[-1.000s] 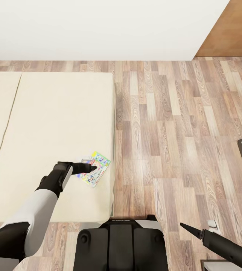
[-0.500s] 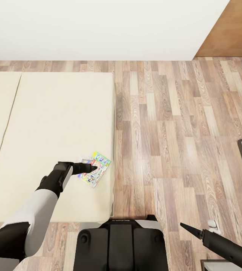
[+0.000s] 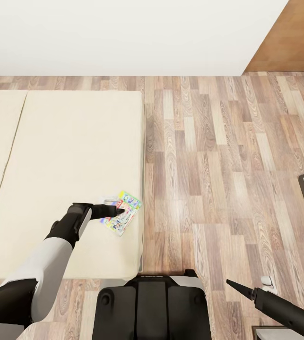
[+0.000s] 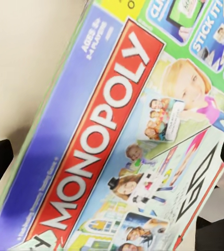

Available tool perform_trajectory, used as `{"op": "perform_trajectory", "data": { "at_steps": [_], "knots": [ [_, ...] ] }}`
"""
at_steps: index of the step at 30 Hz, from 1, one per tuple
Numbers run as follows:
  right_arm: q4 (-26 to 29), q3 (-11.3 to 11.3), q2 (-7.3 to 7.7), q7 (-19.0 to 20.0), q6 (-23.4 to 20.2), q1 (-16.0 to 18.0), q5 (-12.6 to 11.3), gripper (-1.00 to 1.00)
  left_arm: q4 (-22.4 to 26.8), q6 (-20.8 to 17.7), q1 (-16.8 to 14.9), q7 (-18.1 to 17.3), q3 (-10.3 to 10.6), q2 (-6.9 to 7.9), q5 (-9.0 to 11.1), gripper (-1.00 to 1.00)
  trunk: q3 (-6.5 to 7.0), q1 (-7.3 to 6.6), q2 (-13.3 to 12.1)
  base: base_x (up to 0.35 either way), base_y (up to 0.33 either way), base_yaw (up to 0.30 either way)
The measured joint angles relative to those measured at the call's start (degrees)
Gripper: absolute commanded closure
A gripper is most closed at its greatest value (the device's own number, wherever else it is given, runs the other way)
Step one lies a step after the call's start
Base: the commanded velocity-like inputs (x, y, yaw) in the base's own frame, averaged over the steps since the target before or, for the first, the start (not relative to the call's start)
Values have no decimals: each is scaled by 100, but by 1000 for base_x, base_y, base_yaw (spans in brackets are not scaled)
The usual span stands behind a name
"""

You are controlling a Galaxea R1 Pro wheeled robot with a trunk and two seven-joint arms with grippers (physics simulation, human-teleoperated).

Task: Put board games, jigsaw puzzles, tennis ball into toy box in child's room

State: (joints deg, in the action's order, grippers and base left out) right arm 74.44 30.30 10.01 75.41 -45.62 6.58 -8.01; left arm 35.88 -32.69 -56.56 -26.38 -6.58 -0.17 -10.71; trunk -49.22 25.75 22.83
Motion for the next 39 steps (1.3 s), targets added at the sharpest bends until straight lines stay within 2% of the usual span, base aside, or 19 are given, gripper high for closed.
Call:
{"op": "perform_trajectory", "data": {
  "at_steps": [39],
  "knots": [
    [0,0,1,6,9,0,0,-100,0,5,6,-197,4,-19,10,-100,0,0,0,0,0,0]
  ]
}}
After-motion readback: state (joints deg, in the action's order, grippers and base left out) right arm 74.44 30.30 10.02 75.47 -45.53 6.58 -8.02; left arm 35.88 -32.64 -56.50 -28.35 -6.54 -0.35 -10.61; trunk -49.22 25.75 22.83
